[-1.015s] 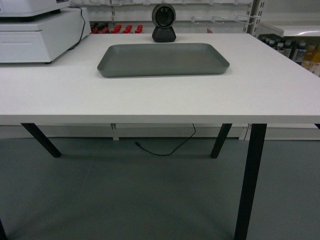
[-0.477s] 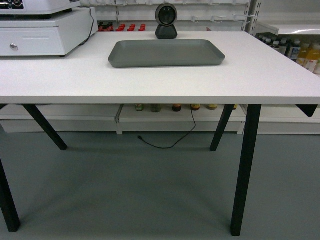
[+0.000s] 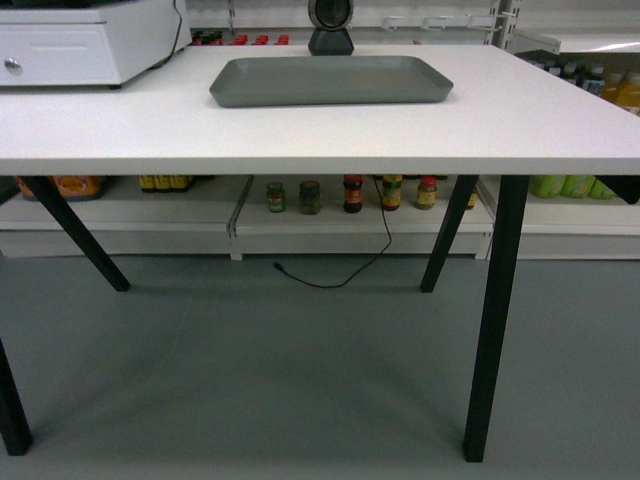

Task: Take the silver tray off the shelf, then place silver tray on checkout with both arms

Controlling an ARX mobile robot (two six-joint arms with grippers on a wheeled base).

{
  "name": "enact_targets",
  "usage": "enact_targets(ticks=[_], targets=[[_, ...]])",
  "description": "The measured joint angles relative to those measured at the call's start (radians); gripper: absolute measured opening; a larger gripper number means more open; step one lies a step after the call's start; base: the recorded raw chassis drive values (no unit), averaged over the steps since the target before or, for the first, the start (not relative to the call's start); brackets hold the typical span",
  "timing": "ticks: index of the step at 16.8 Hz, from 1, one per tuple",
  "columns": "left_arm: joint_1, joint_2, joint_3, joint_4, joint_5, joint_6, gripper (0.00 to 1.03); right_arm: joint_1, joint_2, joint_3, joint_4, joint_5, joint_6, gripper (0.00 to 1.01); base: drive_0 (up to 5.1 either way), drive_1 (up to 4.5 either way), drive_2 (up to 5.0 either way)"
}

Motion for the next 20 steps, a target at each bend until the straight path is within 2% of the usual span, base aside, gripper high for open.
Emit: enact_targets(ticks=[20], targets=[[0.0, 0.0, 0.0, -0.004, 0.0, 0.004, 0.98, 0.0, 0.0, 0.0, -0.005, 0.0, -0.003, 0.98, 0.0, 0.0, 0.0]])
